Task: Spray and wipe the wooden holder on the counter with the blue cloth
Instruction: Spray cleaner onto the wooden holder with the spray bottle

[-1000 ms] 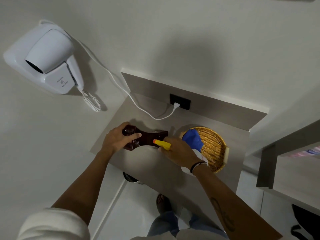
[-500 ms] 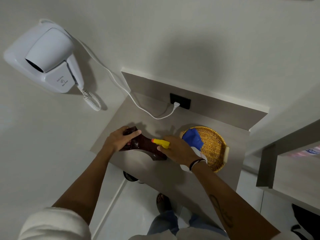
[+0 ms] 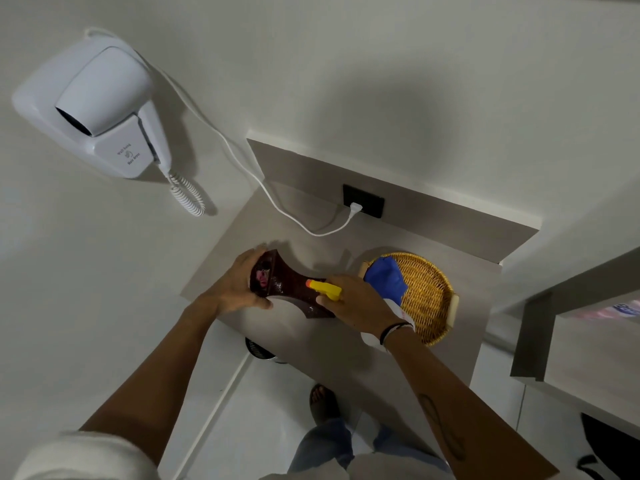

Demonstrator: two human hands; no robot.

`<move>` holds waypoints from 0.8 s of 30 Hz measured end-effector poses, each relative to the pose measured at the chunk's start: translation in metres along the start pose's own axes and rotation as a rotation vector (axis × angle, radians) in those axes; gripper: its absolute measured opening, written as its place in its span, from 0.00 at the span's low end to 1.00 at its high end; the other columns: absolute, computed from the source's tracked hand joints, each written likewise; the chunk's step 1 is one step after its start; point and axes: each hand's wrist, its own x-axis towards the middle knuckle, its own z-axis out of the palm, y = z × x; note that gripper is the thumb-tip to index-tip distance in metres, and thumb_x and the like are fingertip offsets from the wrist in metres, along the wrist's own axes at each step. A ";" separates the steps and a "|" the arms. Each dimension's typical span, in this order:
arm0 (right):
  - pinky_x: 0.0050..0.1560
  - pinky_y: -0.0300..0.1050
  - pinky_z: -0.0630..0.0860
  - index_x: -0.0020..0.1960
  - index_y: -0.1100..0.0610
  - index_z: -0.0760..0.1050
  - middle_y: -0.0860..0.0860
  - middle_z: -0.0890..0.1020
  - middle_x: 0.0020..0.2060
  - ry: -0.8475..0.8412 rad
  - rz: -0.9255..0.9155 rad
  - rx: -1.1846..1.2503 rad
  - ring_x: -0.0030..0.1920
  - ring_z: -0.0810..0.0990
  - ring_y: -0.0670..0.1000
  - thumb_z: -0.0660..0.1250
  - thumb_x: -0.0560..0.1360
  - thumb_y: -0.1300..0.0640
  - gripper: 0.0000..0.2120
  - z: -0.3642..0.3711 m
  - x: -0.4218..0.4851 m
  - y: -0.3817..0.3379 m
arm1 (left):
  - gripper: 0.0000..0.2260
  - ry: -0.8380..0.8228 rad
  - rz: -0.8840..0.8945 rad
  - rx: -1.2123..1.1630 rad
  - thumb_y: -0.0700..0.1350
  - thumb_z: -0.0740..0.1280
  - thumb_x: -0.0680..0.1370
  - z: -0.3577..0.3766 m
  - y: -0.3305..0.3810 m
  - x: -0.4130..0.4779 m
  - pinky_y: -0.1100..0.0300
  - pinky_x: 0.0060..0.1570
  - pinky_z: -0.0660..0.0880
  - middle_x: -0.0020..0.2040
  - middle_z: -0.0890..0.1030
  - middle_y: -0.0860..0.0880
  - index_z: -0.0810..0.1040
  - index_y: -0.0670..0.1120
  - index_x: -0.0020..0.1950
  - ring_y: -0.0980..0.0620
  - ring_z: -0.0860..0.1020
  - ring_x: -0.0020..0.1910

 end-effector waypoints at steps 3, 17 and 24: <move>0.50 0.53 0.80 0.56 0.60 0.78 0.57 0.83 0.47 0.004 0.006 0.004 0.47 0.82 0.57 0.66 0.82 0.48 0.15 -0.003 -0.004 0.004 | 0.50 0.139 0.057 0.102 0.58 0.85 0.54 0.000 0.007 0.003 0.44 0.66 0.76 0.65 0.77 0.49 0.71 0.50 0.73 0.45 0.76 0.64; 0.49 0.54 0.78 0.55 0.60 0.78 0.55 0.81 0.45 0.069 -0.030 0.010 0.46 0.80 0.56 0.66 0.83 0.49 0.14 -0.007 -0.001 -0.002 | 0.49 0.244 -0.230 0.007 0.86 0.66 0.55 -0.004 0.037 0.015 0.47 0.55 0.82 0.51 0.80 0.53 0.76 0.56 0.66 0.48 0.81 0.49; 0.50 0.56 0.80 0.55 0.60 0.78 0.57 0.82 0.45 0.061 -0.036 -0.013 0.46 0.81 0.57 0.67 0.82 0.48 0.15 -0.010 0.002 0.000 | 0.46 0.251 -0.285 0.003 0.86 0.64 0.56 -0.004 0.036 0.019 0.49 0.53 0.81 0.52 0.83 0.50 0.78 0.55 0.62 0.46 0.82 0.49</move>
